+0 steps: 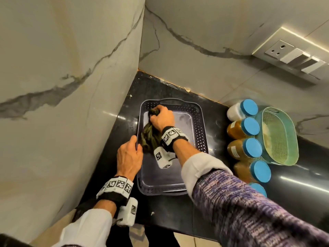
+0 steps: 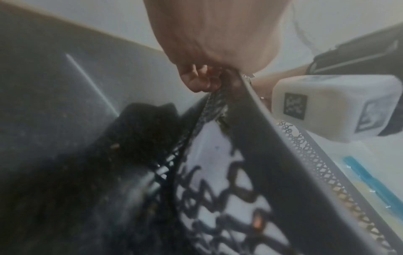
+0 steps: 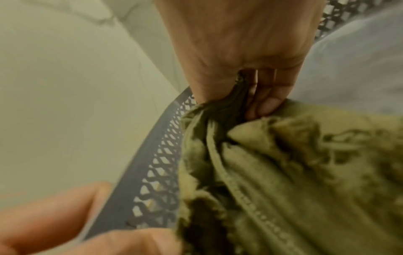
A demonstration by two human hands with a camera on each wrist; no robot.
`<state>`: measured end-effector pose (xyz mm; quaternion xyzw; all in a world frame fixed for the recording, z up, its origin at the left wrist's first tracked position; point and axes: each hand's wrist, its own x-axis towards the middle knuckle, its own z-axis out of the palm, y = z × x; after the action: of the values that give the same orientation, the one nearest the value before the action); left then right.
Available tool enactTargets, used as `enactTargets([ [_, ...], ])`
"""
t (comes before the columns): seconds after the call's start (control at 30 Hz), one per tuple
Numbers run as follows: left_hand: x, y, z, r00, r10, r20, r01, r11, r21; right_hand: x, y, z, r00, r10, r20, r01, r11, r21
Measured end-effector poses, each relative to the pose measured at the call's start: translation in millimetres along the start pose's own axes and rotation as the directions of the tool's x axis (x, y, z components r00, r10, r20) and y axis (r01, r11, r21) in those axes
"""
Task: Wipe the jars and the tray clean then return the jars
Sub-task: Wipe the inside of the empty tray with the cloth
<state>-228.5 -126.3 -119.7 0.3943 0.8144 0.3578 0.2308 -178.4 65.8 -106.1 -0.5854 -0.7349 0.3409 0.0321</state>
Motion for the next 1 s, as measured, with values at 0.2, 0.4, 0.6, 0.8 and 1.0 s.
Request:
enactTargets([
  [0.2, -36, 19, 20, 0.986, -0.166, -0.034, 0.163, 0.984, -0.079, -35, 35, 2, 0.999, 0.022, -0.032, -0.020, 0.996, 0.082],
  [0.4, -69, 37, 5, 0.921, -0.370, -0.122, 0.356, 0.926, -0.126, -71, 37, -5, 0.917, -0.178, 0.356, 0.219, 0.973, -0.078],
  [0.6, 19, 15, -22, 0.991, -0.041, -0.129, 0.043, 0.999, 0.012, -141, 25, 8, 0.701, -0.278, 0.657, 0.570, 0.772, -0.282],
  [0.8, 8, -4, -31, 0.995, 0.001, -0.098, -0.005, 0.999, -0.044, -164, 42, 20, 0.757, -0.383, 0.529, 0.543, 0.819, -0.184],
  [1.0, -15, -1, -26, 0.956, -0.172, -0.236, 0.145, 0.981, -0.130, -129, 54, 9, 0.982, -0.118, 0.148, 0.132, 0.987, -0.093],
])
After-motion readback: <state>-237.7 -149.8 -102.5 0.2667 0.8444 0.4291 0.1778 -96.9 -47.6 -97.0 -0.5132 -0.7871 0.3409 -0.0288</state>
